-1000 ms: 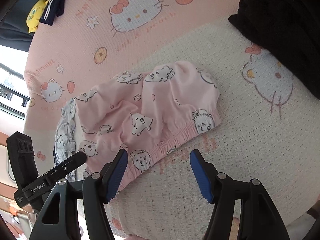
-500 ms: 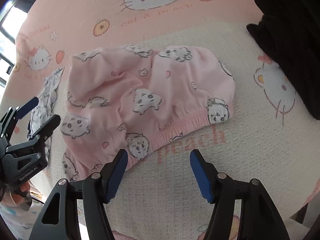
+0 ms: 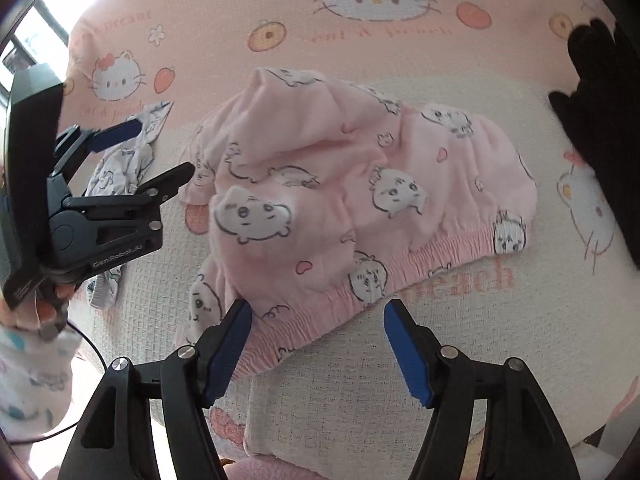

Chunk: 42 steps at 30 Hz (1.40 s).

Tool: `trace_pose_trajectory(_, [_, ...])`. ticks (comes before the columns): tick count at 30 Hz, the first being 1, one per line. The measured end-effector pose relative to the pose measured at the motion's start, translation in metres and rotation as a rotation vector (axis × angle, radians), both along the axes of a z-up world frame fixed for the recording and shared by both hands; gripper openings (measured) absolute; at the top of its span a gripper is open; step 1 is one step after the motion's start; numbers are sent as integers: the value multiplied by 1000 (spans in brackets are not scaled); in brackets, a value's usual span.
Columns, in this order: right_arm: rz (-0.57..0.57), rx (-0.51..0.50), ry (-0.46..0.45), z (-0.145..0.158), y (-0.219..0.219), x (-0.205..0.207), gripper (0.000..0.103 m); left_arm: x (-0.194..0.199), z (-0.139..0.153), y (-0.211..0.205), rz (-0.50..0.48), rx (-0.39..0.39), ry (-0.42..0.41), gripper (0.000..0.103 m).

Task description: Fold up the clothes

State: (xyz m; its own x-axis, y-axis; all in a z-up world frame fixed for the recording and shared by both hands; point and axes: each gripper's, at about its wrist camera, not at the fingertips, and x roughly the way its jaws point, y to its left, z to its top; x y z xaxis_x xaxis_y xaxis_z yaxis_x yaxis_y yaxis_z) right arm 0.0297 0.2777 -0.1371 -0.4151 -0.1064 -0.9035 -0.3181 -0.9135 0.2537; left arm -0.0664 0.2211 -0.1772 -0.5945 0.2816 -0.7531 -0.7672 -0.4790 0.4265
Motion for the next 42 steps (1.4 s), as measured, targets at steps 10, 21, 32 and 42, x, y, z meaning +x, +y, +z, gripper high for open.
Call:
trace_pose_trajectory(10, [-14,-47,37,11,-7,-9,69,4,4,-1,-42,-9,-21,80])
trace_pose_trajectory(21, [75,-7,-46,-20,-36,-18,69,-2,-15,13,-81,-10,-16,80])
trace_pose_trajectory(32, [79,122,-77,-32,-42,-22,68,-28,-20,11,8,36,-100,75])
trace_pose_trajectory(42, [145,235,-105,-36,-51,-24,32,-42,-25,10,89,62,-191,56])
